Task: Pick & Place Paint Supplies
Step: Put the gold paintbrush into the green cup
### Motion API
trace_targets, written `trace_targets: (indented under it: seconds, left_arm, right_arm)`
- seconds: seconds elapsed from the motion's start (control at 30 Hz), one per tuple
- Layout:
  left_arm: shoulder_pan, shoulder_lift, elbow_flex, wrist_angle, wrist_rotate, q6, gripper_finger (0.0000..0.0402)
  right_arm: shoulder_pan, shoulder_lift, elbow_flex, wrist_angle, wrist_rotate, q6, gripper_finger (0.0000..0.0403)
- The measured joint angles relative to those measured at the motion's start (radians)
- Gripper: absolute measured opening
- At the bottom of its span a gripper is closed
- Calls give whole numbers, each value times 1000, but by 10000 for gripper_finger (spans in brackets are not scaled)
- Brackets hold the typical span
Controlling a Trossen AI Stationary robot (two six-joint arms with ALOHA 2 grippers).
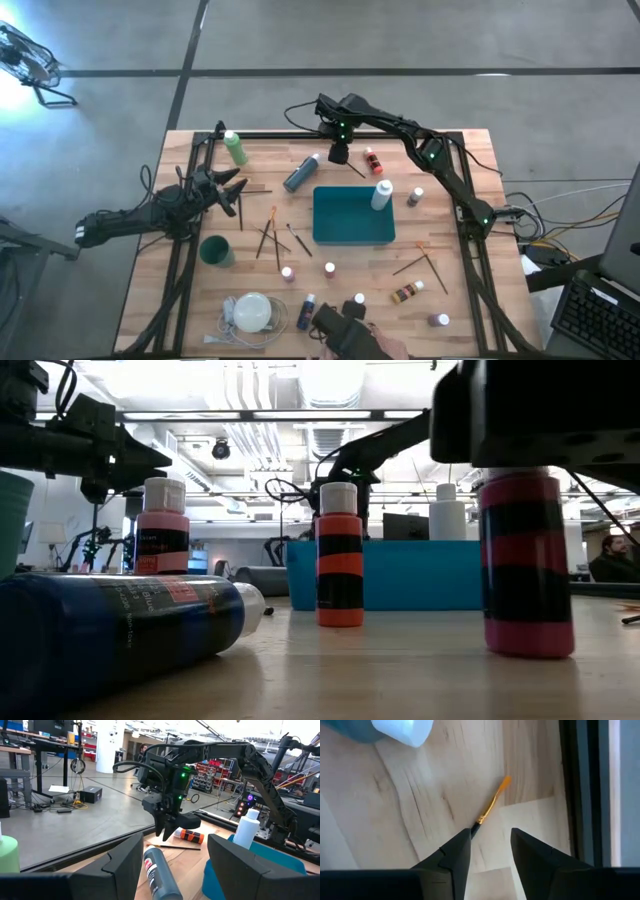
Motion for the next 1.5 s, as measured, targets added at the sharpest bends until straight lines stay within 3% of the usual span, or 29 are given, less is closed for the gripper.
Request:
trace_targets:
  seconds: [0.53,0.9,1.03,1.5]
  left_arm:
    - [0,0,0,0,0,0,227]
    - [0,0,0,0,0,0,227]
    - [0,0,0,0,0,0,227]
    - [0,0,0,0,0,0,227]
  right_arm:
    - [21,0,-7,-4,-8,30,187]
    - [16,0,-11,19,-50,318,155]
    - [16,0,-38,24,3,354,149]
    - [16,-2,-96,102,26,376,156]
